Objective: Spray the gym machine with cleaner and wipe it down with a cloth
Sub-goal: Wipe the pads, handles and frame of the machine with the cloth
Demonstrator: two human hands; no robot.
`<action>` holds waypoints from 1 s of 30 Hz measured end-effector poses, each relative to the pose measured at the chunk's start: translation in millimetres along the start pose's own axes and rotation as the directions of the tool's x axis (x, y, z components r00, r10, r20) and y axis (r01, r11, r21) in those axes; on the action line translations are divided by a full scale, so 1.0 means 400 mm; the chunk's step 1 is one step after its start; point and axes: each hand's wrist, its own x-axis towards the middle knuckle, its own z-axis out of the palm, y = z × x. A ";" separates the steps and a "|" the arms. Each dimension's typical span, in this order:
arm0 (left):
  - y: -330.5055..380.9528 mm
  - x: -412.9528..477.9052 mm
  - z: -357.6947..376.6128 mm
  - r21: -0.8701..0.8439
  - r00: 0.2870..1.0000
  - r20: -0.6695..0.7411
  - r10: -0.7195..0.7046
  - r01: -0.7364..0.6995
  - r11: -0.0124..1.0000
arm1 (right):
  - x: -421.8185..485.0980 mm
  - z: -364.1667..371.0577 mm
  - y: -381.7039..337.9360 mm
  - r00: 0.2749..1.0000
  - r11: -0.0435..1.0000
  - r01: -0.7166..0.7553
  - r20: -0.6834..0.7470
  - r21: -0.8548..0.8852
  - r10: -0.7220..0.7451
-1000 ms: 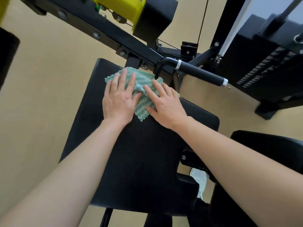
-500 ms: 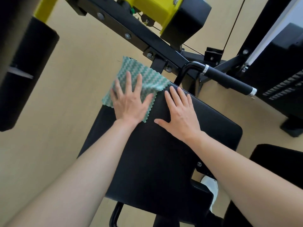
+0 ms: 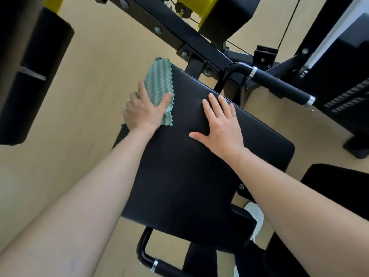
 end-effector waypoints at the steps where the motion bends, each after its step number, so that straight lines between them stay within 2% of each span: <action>1: -0.025 -0.037 0.009 0.019 1.000 -0.013 -0.008 0.009 1.000 | -0.001 -0.003 -0.003 1.000 1.000 -0.008 0.008 0.000 0.008; 5: -0.130 -0.205 0.046 0.114 0.999 -0.044 -0.024 0.029 0.993 | -0.014 -0.006 -0.023 0.998 0.998 -0.059 0.019 0.017 0.058; 9: -0.160 -0.278 0.055 0.171 0.998 0.025 -0.064 0.059 0.983 | -0.053 0.006 -0.062 0.996 0.996 -0.087 -0.020 0.009 0.087; 12: -0.135 -0.211 0.029 0.137 0.993 0.067 -0.099 0.090 0.987 | -0.116 0.026 -0.111 0.997 0.999 0.026 -0.067 0.021 -0.025; 15: -0.110 -0.118 0.003 -0.015 0.983 0.095 -0.156 0.158 0.987 | -0.201 0.074 -0.183 0.988 0.988 0.152 -0.040 0.025 -0.151; 18: -0.120 -0.120 0.012 -0.039 0.990 0.015 -0.139 0.140 0.989 | -0.256 0.116 -0.226 0.984 0.987 0.163 0.068 0.003 -0.163; 20: -0.161 -0.173 0.030 -0.005 0.996 -0.038 -0.080 0.079 0.997 | -0.262 0.125 -0.221 0.986 0.988 0.151 0.075 0.008 -0.152; 22: -0.217 -0.237 0.049 0.023 0.995 -0.059 -0.078 0.079 0.997 | -0.258 0.126 -0.211 0.987 0.989 0.146 0.072 0.010 -0.146; 27: -0.325 -0.413 0.079 0.113 0.972 -0.014 -0.234 0.234 0.966 | -0.258 0.120 -0.212 0.985 0.991 0.130 0.109 0.015 -0.131; 30: -0.330 -0.489 0.081 0.112 0.939 0.082 -0.335 0.326 0.939 | -0.260 0.121 -0.204 0.987 0.991 0.133 0.093 0.012 -0.134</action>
